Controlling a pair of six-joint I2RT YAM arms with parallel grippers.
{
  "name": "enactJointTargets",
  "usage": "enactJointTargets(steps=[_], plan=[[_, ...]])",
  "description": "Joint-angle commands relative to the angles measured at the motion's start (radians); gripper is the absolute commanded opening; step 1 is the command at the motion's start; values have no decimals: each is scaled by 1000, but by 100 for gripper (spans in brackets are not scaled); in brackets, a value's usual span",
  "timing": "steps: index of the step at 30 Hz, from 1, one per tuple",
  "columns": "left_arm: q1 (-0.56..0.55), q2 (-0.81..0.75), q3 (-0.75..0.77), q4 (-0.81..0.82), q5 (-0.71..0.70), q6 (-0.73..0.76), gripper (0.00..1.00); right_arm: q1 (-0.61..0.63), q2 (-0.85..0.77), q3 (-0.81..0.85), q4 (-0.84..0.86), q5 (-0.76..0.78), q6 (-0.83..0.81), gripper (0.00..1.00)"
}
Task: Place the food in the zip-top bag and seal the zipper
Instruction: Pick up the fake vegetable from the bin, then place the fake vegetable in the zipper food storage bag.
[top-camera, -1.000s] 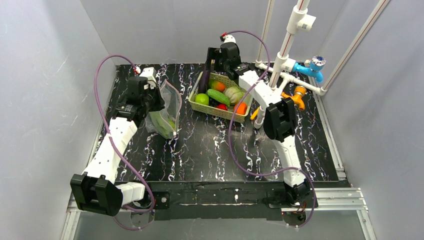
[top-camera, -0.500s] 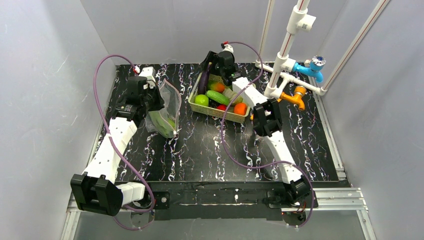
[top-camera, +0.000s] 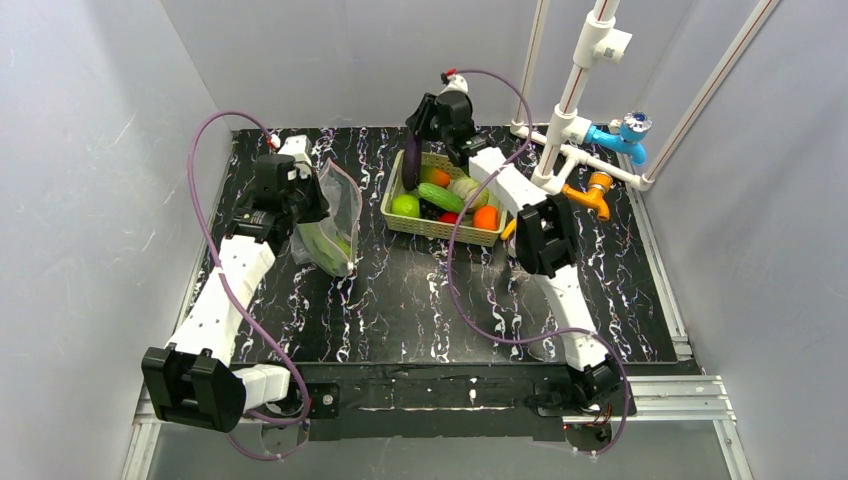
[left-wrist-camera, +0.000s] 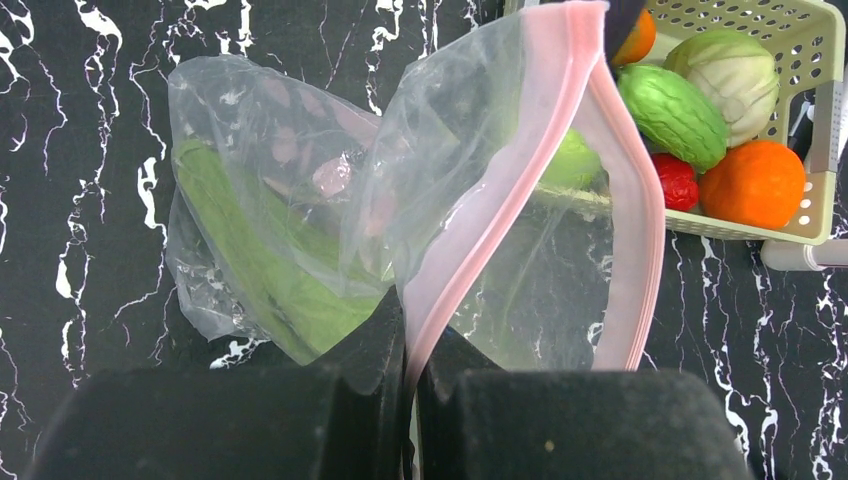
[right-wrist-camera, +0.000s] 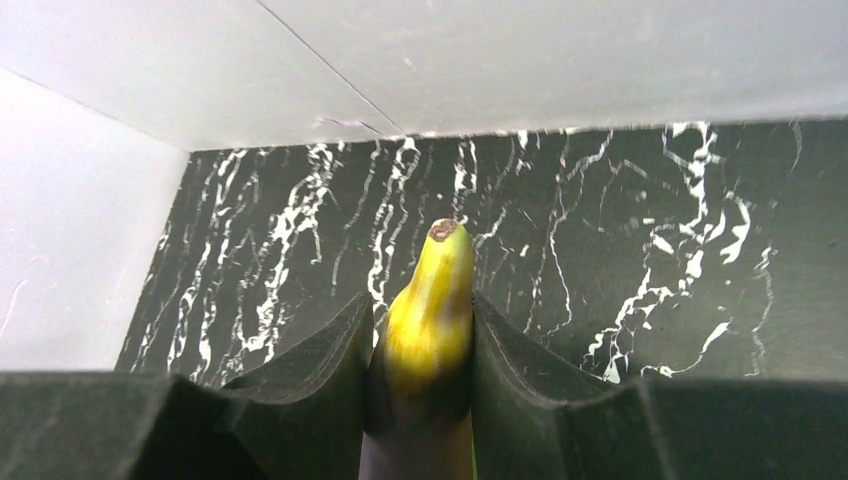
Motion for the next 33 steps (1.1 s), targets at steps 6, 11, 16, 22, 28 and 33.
enactJointTargets(steps=[6, 11, 16, 22, 28, 33], plan=[[6, -23, 7, -92, 1, -74, 0, 34, -302, 11, -34, -35, -225, 2], [7, -56, 110, -291, 136, -170, 0, 57, -445, -92, -78, -30, -234, 1], [6, -96, 138, -365, 279, -256, 0, 105, -567, -208, -84, -49, -274, 1], [5, -88, 120, -383, 439, -350, 0, 144, -761, -445, -37, -28, -312, 1], [-15, -105, 86, -319, 483, -435, 0, 145, -905, -562, -40, -24, -312, 1], [-109, -68, 111, -287, 462, -475, 0, 151, -1011, -597, -78, -48, -307, 1]])
